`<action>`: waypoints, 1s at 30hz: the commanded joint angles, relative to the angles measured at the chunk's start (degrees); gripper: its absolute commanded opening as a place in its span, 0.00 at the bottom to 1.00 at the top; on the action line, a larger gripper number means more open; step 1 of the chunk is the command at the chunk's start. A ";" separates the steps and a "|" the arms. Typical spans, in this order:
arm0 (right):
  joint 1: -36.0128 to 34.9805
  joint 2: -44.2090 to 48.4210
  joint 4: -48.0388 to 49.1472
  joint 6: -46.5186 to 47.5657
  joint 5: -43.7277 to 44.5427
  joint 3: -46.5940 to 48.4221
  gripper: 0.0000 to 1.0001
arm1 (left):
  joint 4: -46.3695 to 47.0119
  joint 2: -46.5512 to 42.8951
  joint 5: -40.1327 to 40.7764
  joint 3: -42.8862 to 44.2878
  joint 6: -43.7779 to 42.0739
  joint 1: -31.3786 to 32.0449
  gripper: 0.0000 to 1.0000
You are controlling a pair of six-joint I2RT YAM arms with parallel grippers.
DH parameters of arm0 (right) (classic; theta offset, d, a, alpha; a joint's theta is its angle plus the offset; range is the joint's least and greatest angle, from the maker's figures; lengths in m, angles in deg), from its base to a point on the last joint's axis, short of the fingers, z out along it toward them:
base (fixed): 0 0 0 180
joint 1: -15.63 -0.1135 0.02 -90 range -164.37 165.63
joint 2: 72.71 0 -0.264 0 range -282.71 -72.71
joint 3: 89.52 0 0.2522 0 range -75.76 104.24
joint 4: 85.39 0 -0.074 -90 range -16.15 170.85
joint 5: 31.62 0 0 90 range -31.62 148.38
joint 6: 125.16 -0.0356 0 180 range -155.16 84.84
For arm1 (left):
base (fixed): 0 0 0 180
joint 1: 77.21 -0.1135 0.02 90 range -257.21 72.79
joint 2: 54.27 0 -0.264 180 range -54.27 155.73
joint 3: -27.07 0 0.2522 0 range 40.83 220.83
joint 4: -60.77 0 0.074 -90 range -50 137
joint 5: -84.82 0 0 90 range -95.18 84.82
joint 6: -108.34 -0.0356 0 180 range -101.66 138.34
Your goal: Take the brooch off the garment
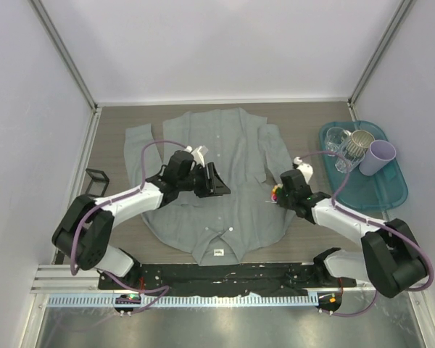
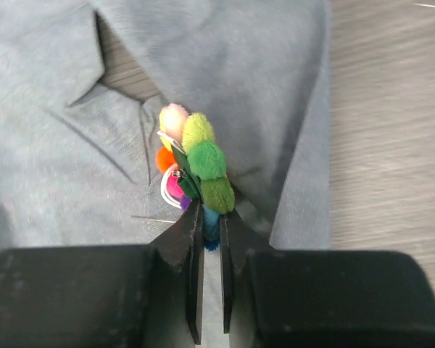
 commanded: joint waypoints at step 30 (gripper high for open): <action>7.66 16.93 8.24 -0.90 -50.71 2.63 0.01 | -2.55 -14.43 -14.56 -1.51 0.60 0.27 0.54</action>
